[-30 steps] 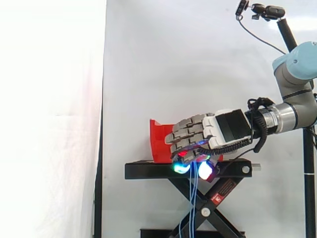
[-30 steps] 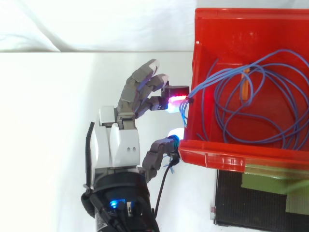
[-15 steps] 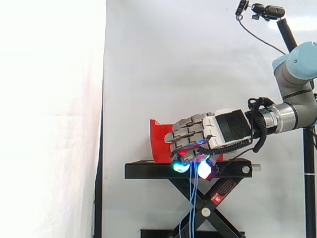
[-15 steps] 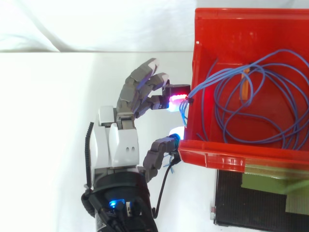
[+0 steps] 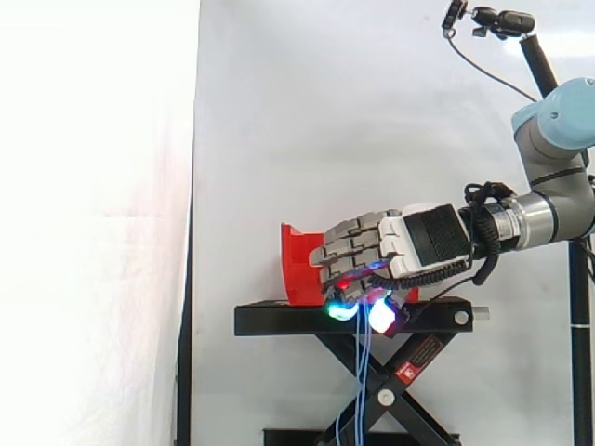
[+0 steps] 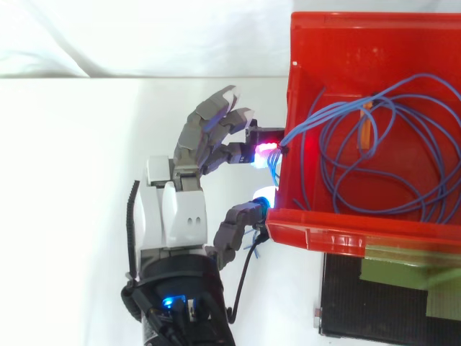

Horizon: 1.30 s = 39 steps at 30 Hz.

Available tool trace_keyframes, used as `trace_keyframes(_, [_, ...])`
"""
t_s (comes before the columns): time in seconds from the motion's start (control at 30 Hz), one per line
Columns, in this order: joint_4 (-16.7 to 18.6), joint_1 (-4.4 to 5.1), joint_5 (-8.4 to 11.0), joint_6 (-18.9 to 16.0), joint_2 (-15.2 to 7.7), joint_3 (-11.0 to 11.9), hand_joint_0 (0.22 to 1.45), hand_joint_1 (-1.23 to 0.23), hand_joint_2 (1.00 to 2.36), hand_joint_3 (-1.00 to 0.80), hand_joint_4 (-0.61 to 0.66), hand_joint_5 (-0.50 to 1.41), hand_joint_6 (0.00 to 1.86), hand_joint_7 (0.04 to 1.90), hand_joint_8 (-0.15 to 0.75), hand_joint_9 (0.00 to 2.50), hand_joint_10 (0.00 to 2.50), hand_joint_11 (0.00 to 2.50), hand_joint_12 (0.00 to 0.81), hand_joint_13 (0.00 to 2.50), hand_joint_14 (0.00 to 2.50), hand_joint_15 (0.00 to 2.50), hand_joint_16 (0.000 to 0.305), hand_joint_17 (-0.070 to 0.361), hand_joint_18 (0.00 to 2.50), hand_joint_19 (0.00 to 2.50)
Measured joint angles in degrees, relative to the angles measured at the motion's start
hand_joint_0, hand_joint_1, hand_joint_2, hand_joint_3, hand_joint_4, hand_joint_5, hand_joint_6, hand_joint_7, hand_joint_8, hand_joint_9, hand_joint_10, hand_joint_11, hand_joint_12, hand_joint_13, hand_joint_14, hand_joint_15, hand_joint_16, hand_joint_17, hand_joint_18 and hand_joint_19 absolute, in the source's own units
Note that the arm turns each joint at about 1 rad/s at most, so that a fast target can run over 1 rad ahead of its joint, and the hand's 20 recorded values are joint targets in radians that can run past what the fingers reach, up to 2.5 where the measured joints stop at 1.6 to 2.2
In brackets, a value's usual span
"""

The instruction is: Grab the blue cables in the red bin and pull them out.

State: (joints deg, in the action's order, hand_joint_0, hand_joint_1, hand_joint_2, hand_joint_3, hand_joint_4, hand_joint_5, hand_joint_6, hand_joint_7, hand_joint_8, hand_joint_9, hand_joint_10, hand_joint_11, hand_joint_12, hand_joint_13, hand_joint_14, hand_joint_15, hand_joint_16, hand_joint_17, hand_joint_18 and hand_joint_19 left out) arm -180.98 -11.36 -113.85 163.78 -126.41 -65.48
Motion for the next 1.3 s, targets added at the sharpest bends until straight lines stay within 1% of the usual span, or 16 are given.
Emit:
trace_keyframes(0.1, [-0.1, 0.02, 0.08, 0.0, 0.0, 0.0, 0.81, -0.96, 1.00, -1.00, 0.12, 0.67, 0.59, 0.47, 0.225, 0.75, 0.02, 0.54, 0.301, 0.58, 0.01, 0.35, 0.038, 0.085, 0.45, 0.52])
trace_keyframes(0.27, [0.0, 0.00, 0.12, 0.0, 0.0, 0.0, 0.81, -0.95, 1.00, -1.00, 0.12, 0.70, 0.57, 0.49, 0.224, 0.79, 0.02, 0.55, 0.299, 0.59, 0.02, 0.36, 0.038, 0.084, 0.46, 0.53])
trace_keyframes(1.07, [-0.6, -0.06, 0.12, -0.1, 0.0, 0.0, 0.81, -0.94, 1.00, -1.00, 0.11, 0.74, 0.55, 0.51, 0.224, 0.80, 0.02, 0.56, 0.298, 0.61, 0.01, 0.38, 0.037, 0.084, 0.47, 0.53])
trace_keyframes(1.1, [-0.7, -0.06, 0.12, -0.1, 0.0, 0.0, 0.81, -0.94, 1.00, -1.00, 0.12, 0.74, 0.52, 0.53, 0.225, 0.80, 0.02, 0.56, 0.298, 0.61, 0.01, 0.38, 0.037, 0.084, 0.48, 0.53])
trace_keyframes(1.13, [-0.7, -0.06, 0.12, -0.1, 0.0, 0.0, 0.81, -0.94, 1.00, -1.00, 0.12, 0.75, 0.44, 0.56, 0.223, 0.80, 0.02, 0.56, 0.297, 0.61, 0.01, 0.38, 0.037, 0.084, 0.48, 0.53])
trace_keyframes(1.17, [-0.7, -0.06, 0.12, -0.1, 0.0, 0.0, 0.81, -0.94, 1.00, -1.00, 0.11, 0.75, 0.40, 0.58, 0.223, 0.80, 0.02, 0.56, 0.299, 0.61, 0.02, 0.37, 0.037, 0.084, 0.47, 0.54])
trace_keyframes(1.3, [-0.8, -0.04, 0.12, -0.1, 0.0, 0.0, 0.81, -0.94, 1.00, -1.00, 0.11, 0.75, 0.37, 0.59, 0.223, 0.79, 0.02, 0.57, 0.301, 0.61, 0.01, 0.38, 0.037, 0.084, 0.48, 0.53])
